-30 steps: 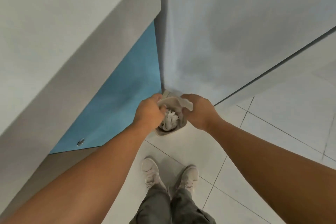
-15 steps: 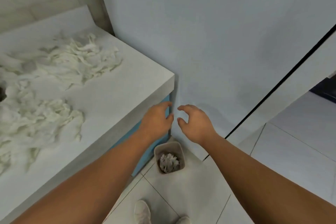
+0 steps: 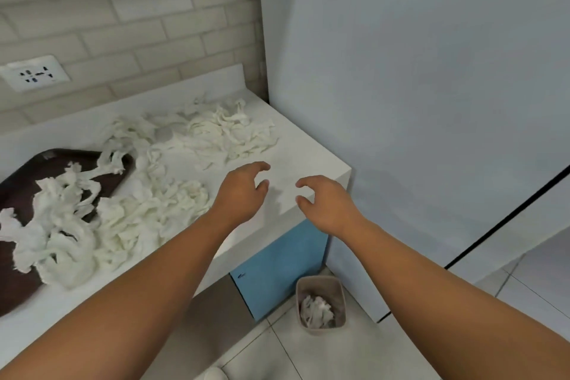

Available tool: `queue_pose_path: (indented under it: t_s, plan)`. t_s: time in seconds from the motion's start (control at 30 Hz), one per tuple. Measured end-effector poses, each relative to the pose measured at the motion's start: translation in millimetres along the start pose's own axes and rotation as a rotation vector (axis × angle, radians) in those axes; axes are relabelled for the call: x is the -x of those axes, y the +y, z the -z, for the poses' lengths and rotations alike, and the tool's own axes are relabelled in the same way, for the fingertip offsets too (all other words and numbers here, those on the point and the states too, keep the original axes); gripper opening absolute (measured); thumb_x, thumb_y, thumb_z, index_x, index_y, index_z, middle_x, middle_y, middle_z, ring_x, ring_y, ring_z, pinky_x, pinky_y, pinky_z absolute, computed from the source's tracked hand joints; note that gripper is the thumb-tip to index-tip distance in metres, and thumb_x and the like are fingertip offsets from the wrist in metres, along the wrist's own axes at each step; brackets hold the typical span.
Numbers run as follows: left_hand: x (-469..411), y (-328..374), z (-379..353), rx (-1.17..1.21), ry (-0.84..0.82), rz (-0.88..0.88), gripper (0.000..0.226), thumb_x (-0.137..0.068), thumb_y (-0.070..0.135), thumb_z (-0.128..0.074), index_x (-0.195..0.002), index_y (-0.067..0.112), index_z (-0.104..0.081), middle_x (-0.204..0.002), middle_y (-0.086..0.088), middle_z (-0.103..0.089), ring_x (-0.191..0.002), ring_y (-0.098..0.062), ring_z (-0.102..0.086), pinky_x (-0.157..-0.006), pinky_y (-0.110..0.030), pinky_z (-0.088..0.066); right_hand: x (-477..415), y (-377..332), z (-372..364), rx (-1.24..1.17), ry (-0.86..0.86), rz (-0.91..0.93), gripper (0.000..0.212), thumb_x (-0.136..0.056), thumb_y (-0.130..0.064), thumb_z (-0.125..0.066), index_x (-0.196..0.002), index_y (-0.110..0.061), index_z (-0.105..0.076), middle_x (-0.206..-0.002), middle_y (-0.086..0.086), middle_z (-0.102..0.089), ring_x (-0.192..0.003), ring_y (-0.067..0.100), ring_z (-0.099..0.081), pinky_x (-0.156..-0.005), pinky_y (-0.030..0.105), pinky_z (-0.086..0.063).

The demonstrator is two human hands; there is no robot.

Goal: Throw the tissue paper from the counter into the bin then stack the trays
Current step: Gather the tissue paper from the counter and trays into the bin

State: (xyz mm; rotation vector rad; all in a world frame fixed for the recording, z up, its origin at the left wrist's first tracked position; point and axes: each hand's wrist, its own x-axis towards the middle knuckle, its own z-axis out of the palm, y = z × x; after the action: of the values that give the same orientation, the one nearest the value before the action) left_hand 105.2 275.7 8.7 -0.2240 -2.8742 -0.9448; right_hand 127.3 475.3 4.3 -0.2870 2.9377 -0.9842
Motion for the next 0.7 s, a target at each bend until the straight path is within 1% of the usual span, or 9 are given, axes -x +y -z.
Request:
queue_pose_path:
  t_s: [0.1, 0.17, 0.27, 0.37, 0.47, 0.5, 0.63, 0.7]
  plan:
    - [0.5, -33.0, 28.9, -0.025, 0.015, 0.044, 0.035, -0.097, 0.023, -0.056, -0.132, 0.023, -0.057, -0.133, 0.003, -0.06, -0.119, -0.016, -0.056, -0.097, -0.024, -0.04, -8.7, -25.8, -21.1, 0.008, -0.074, 0.024, 0.043, -0.095, -0.034, -0.057, -0.136, -0.023, -0.051, -0.135, 0.003, -0.056, -0.122, 0.021, -0.052, -0.103, 0.033, -0.042]
    - [0.6, -56.0, 46.9, -0.037, 0.026, 0.059, 0.034, -0.096, 0.023, -0.058, -0.13, 0.022, -0.059, -0.131, 0.002, -0.061, -0.116, -0.016, -0.058, -0.096, -0.023, -0.041, -15.7, -42.5, -36.9, -0.005, -0.128, 0.037, 0.057, -0.094, -0.036, -0.059, -0.146, -0.024, -0.04, -0.14, 0.003, -0.051, -0.127, 0.02, -0.049, -0.105, 0.03, -0.038]
    - [-0.6, -90.0, 73.4, -0.045, 0.033, 0.084, 0.033, -0.096, 0.023, -0.059, -0.129, 0.021, -0.06, -0.13, 0.003, -0.062, -0.114, -0.016, -0.059, -0.096, -0.024, -0.042, -29.4, -64.3, -63.2, -0.012, -0.249, 0.034, 0.081, -0.089, -0.04, -0.067, -0.154, -0.025, -0.022, -0.151, 0.003, -0.04, -0.136, 0.02, -0.04, -0.112, 0.032, -0.033]
    - [-1.0, -122.7, 96.5, -0.048, 0.035, 0.087, 0.032, -0.095, 0.023, -0.06, -0.127, 0.02, -0.062, -0.127, 0.003, -0.063, -0.114, -0.016, -0.059, -0.092, -0.021, -0.04, -41.4, -82.9, -88.8, 0.049, -0.4, 0.054, 0.099, -0.081, -0.039, -0.076, -0.156, -0.024, -0.013, -0.159, 0.001, -0.027, -0.142, 0.02, -0.029, -0.115, 0.029, -0.024]
    - [-1.9, -152.2, 112.0, -0.034, 0.031, 0.085, 0.031, -0.095, 0.023, -0.061, -0.125, 0.02, -0.062, -0.126, 0.002, -0.064, -0.116, -0.015, -0.058, -0.091, -0.021, -0.039, -53.1, -97.1, -112.3, 0.083, -0.462, 0.073, 0.102, -0.078, -0.034, -0.08, -0.155, -0.021, -0.014, -0.159, 0.001, -0.025, -0.142, 0.02, -0.028, -0.112, 0.023, -0.019]
    - [-2.6, -160.6, 115.8, -0.019, 0.029, 0.091, 0.03, -0.094, 0.023, -0.061, -0.125, 0.02, -0.062, -0.126, 0.003, -0.064, -0.116, -0.015, -0.058, -0.091, -0.021, -0.04, -57.4, -100.0, -120.1, 0.099, -0.467, 0.073, 0.101, -0.078, -0.033, -0.08, -0.155, -0.02, -0.015, -0.158, 0.001, -0.025, -0.142, 0.021, -0.028, -0.113, 0.024, -0.019]
    - [-5.7, -188.1, 126.7, 0.016, 0.024, 0.076, 0.03, -0.094, 0.024, -0.062, -0.123, 0.022, -0.062, -0.125, 0.005, -0.063, -0.114, -0.012, -0.057, -0.09, -0.02, -0.039, -74.6, -103.6, -150.6, 0.154, -0.445, 0.02, 0.096, -0.082, -0.039, -0.074, -0.155, -0.02, -0.014, -0.16, 0.005, -0.022, -0.142, 0.026, -0.028, -0.118, 0.035, -0.023]
    - [-6.1, -198.5, 130.0, 0.025, 0.017, 0.06, 0.03, -0.093, 0.024, -0.063, -0.123, 0.022, -0.063, -0.124, 0.005, -0.064, -0.114, -0.012, -0.058, -0.089, -0.018, -0.038, -79.5, -105.4, -161.0, 0.18, -0.405, -0.011, 0.091, -0.086, -0.04, -0.069, -0.156, -0.02, -0.015, -0.159, 0.004, -0.022, -0.14, 0.027, -0.03, -0.116, 0.034, -0.027]
